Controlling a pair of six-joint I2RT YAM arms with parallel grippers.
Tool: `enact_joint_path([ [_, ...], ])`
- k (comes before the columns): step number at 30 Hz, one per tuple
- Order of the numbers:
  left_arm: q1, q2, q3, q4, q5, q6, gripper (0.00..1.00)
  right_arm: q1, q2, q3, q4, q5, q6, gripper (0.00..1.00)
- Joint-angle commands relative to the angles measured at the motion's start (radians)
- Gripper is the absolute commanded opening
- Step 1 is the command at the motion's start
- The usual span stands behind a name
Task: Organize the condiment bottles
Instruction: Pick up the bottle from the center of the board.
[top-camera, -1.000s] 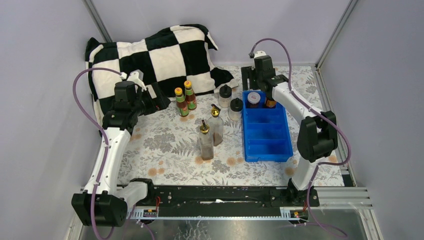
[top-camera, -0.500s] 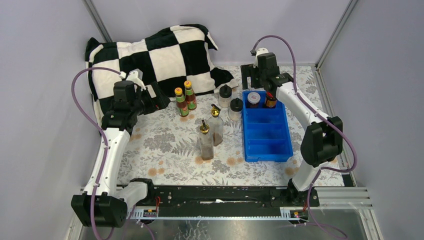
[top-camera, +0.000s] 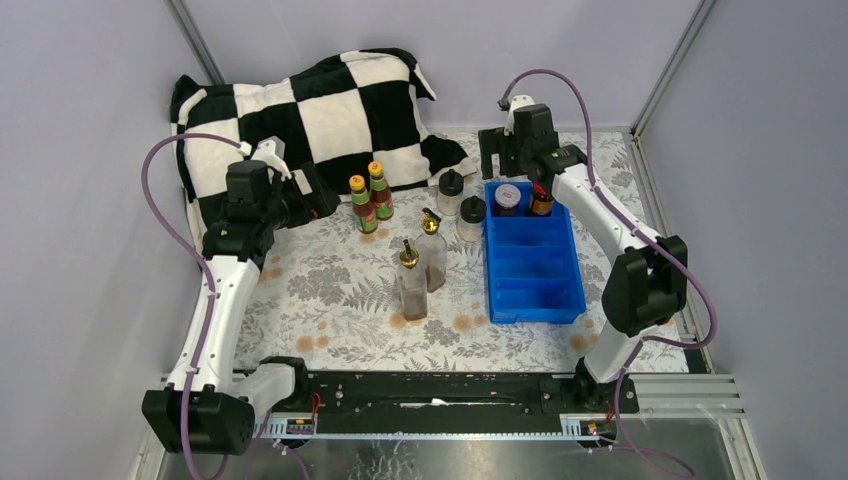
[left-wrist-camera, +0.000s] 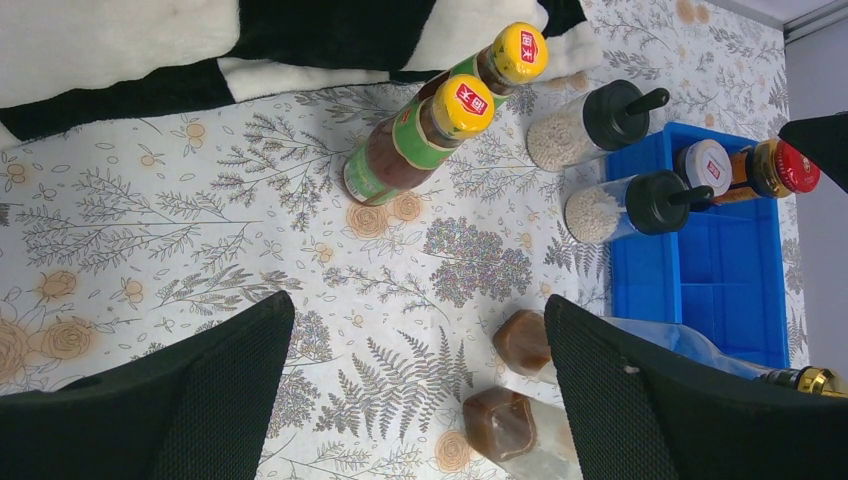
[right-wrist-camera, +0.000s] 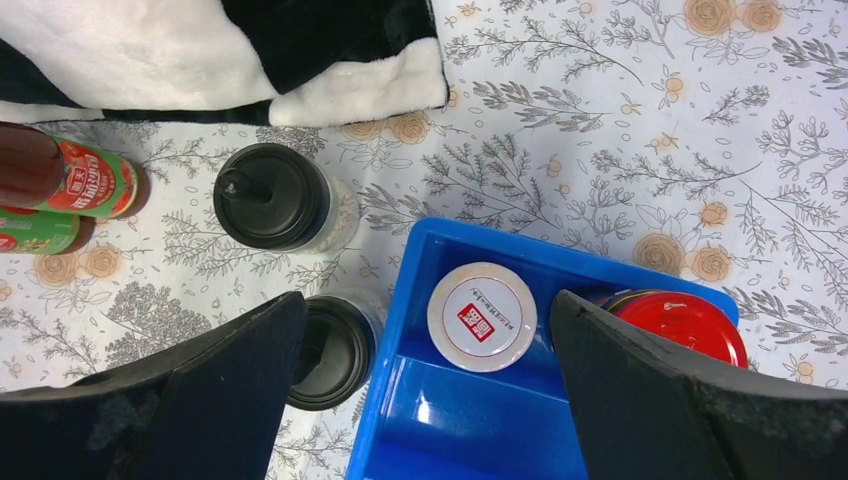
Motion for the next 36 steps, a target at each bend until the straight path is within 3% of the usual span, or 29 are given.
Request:
enact_joint_path([
  [1, 0.006, 0.004, 0.034, 0.019, 0.020, 0.013, 0.99, 0.024, -0.049, 0.050, -0.002, -0.034, -0.004, 1.00],
  [36, 0.006, 0.029, 0.021, 0.055, -0.006, 0.003, 0.99, 0.171, -0.071, 0.108, -0.065, -0.027, -0.079, 1.00],
])
